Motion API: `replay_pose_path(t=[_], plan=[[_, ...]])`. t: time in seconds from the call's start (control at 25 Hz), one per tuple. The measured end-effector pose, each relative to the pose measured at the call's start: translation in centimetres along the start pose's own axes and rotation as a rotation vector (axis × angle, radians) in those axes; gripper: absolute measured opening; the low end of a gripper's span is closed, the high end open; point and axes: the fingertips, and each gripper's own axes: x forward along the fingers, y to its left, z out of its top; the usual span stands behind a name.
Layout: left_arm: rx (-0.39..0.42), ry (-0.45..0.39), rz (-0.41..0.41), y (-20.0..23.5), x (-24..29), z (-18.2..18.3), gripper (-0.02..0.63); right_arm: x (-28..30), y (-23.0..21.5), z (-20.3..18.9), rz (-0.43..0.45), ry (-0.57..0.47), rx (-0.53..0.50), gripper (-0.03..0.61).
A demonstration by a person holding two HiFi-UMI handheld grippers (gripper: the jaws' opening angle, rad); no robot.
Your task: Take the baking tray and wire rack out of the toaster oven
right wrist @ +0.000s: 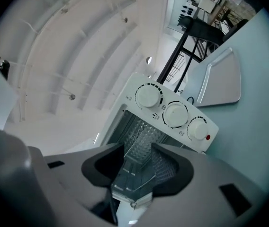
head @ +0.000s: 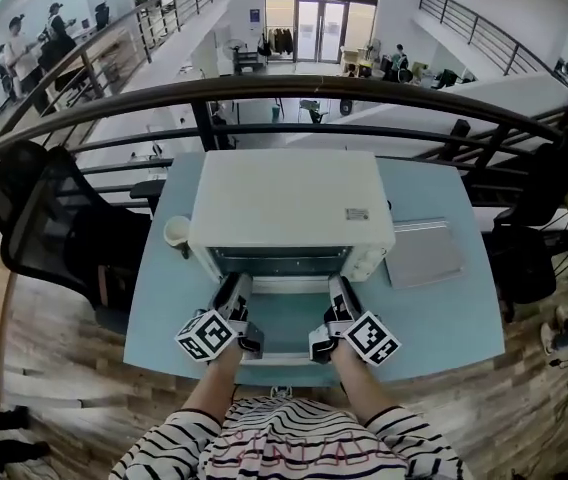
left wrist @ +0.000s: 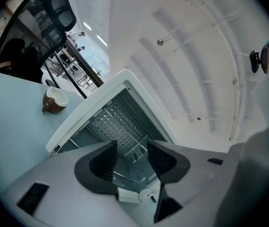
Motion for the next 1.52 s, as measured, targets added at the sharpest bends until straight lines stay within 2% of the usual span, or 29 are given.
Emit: replay_pose_path(t=[0.4,0.8,0.96,1.16,1.36,1.52], plan=[[-0.16,-0.097,0.012,2.7,3.3,1.6,0.179,3.7,-1.3,0.3,-0.02,-0.064,0.167,0.167],[-0.234,-0.197,0.01,3.9,4.5,3.9,0.178,7.0,-1.8,2.5,-0.037,-0.164,0.278,0.158],[-0.273,-0.236,0.036,4.5,4.9,4.6,0.178,8.1,-2.1,2.8,-0.055,-0.178,0.296,0.147],[-0.34,-0.279,0.023,5.1,5.8,5.2,0.176,9.0,-2.8,3.0,-0.064,-0.192,0.32,0.123],[-0.444,-0.296,0.043,6.1,6.1,5.2,0.11,9.7,-2.6,3.0,-0.045,-0.184,0.318,0.103],[-0.488,-0.281,0.041,6.3,6.6,4.8,0.098,10.4,-2.4,3.0,-0.037,-0.162,0.282,0.078]])
